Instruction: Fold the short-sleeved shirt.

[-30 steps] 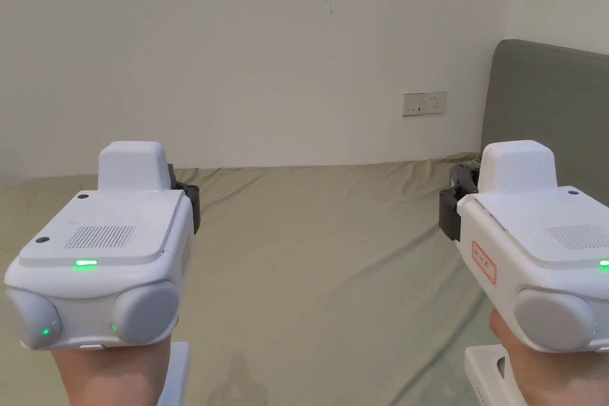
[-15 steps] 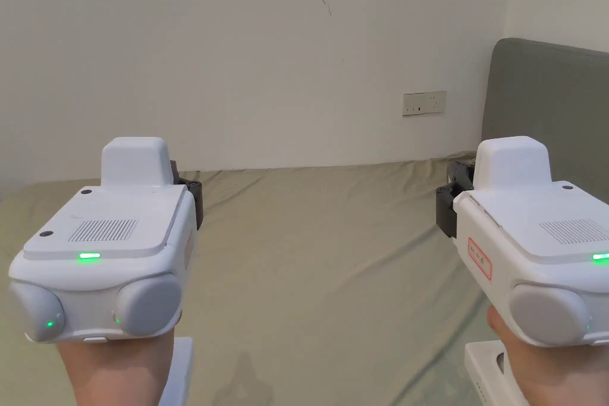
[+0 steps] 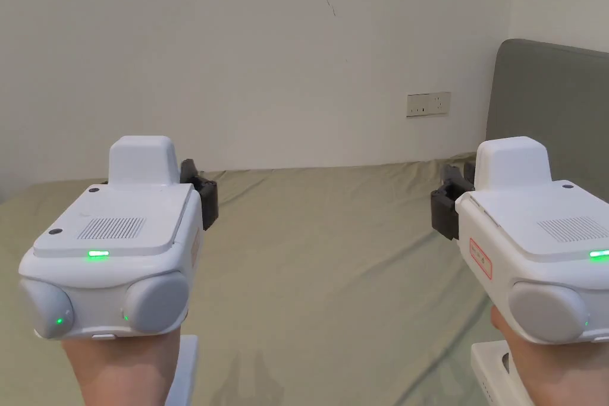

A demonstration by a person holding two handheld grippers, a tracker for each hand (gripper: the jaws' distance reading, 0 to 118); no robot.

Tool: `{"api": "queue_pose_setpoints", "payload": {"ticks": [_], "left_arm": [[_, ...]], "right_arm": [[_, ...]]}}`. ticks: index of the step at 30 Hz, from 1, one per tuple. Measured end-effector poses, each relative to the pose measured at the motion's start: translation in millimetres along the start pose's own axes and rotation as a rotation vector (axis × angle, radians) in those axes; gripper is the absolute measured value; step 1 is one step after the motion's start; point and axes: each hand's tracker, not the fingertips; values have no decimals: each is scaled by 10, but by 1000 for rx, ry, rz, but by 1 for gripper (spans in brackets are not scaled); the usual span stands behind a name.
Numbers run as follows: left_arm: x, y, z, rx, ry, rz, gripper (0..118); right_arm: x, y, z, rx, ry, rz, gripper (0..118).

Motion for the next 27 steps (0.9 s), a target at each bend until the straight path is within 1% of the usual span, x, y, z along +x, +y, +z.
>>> {"api": "queue_pose_setpoints", "payload": {"ticks": [1,2,3,4,5,6,8,9,11,17,22,27], "left_arm": [[-4,5,-4,-3,2,-4,67],[-9,9,-8,-5,2,-7,86],[-10,12,-7,-3,4,-6,103],[-12,19,-1,4,-1,-3,117],[-21,23,16,15,-4,1,118],[-24,31,43,37,8,2,118],[-25,53,31,48,5,10,118],[-32,70,25,48,-4,12,118],[-21,90,14,42,0,14,118],[-31,62,4,49,13,12,118],[-32,61,-6,36,16,12,118],[-27,54,-7,41,17,11,118]], "right_arm": [[-6,-4,-1,-1,1,0,38],[-6,-7,-3,-4,-1,-3,48],[-5,-10,-5,-6,0,-5,63],[-2,-13,-8,-8,6,-1,88],[-5,-16,-15,-10,8,2,104],[-8,-20,-18,-11,7,5,118],[-12,-32,2,19,10,13,118],[-17,-25,24,37,-21,24,118],[-19,-19,31,39,-12,21,118],[3,0,48,50,-45,29,118],[18,9,60,60,-56,21,118],[15,22,67,65,-52,21,118]]}}
